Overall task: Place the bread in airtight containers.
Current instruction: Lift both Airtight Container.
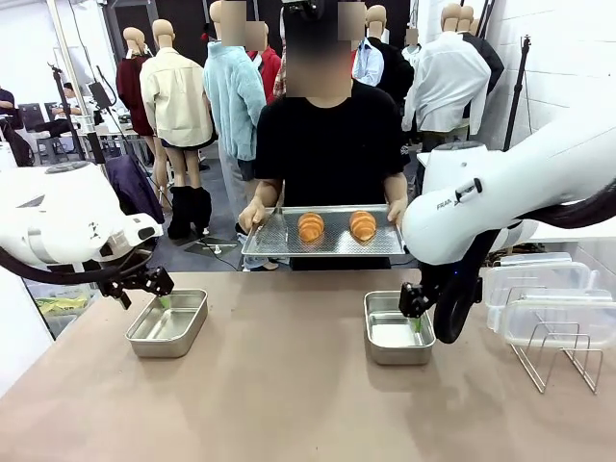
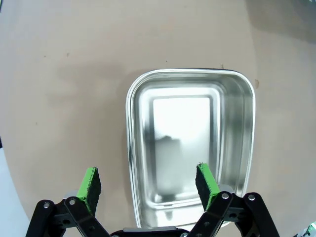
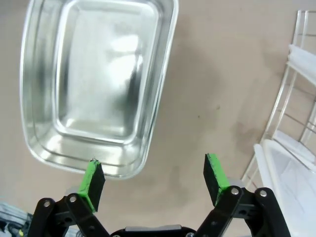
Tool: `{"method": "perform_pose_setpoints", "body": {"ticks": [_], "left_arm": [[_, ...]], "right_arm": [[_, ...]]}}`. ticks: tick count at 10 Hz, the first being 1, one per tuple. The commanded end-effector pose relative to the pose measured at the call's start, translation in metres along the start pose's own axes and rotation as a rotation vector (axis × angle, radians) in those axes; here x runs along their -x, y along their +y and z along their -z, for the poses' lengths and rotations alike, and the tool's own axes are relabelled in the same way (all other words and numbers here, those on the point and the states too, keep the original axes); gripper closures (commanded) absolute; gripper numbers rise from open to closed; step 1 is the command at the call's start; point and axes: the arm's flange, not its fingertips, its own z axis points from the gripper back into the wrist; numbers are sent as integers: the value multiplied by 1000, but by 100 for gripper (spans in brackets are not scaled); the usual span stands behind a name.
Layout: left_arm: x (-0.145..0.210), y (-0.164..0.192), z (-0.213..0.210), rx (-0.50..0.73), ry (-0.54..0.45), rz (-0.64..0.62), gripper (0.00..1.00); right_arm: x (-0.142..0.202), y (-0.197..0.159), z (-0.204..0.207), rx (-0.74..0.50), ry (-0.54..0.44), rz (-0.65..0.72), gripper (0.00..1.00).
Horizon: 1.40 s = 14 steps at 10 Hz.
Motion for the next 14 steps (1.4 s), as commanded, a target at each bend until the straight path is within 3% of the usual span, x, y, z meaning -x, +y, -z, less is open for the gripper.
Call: {"method": "perform_pose_setpoints", "body": {"ticks": [1,2,6,11,12,14], "left_arm": [[-11,3,7,20,5,-20,0],[-13,2,13,25,16,-20,0],[-26,4,33,31,-6,-45,0],[-30,9,46,32,19,-16,0],[-29,8,46,16,24,-20,14],[-29,9,43,-2,24,-27,54]], "right_arm": [[-14,8,11,-15,-1,61,0],[-18,7,19,10,-3,104,0],[-31,-1,42,-12,-195,172,0],[-34,-10,57,-39,-174,184,0],[-34,-9,57,-39,-179,187,16],[-37,-10,57,-47,-174,201,56]]}}
